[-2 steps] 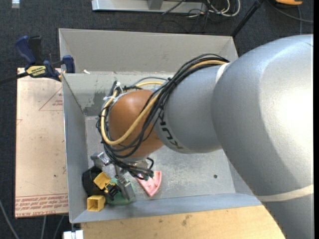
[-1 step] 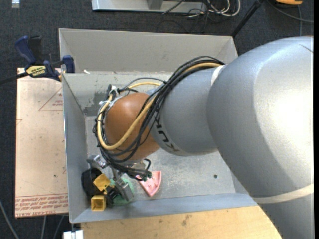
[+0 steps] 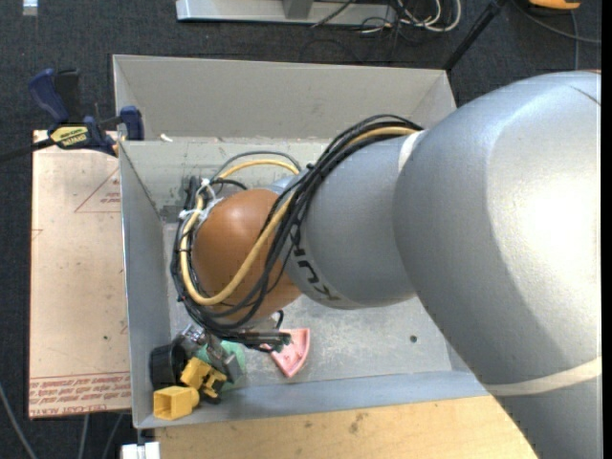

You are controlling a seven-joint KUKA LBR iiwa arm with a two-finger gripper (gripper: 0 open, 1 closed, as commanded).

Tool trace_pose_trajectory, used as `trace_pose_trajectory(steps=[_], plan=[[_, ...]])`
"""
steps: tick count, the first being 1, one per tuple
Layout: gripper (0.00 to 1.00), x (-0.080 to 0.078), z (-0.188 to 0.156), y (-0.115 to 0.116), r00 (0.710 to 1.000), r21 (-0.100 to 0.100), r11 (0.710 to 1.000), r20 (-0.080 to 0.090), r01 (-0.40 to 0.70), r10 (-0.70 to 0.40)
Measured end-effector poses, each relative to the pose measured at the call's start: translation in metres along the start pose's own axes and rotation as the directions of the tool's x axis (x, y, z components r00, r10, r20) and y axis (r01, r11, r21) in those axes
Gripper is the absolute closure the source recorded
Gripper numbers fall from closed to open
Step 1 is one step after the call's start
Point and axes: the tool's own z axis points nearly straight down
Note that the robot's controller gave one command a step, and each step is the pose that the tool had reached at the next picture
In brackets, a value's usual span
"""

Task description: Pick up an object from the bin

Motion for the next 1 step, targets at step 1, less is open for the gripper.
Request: trace_pose_trajectory(steps=[1], plan=[[1.00, -0.0002, -0.0002, 0.0000, 1.000, 0.000, 1.000, 0.001, 0.000, 0.000]])
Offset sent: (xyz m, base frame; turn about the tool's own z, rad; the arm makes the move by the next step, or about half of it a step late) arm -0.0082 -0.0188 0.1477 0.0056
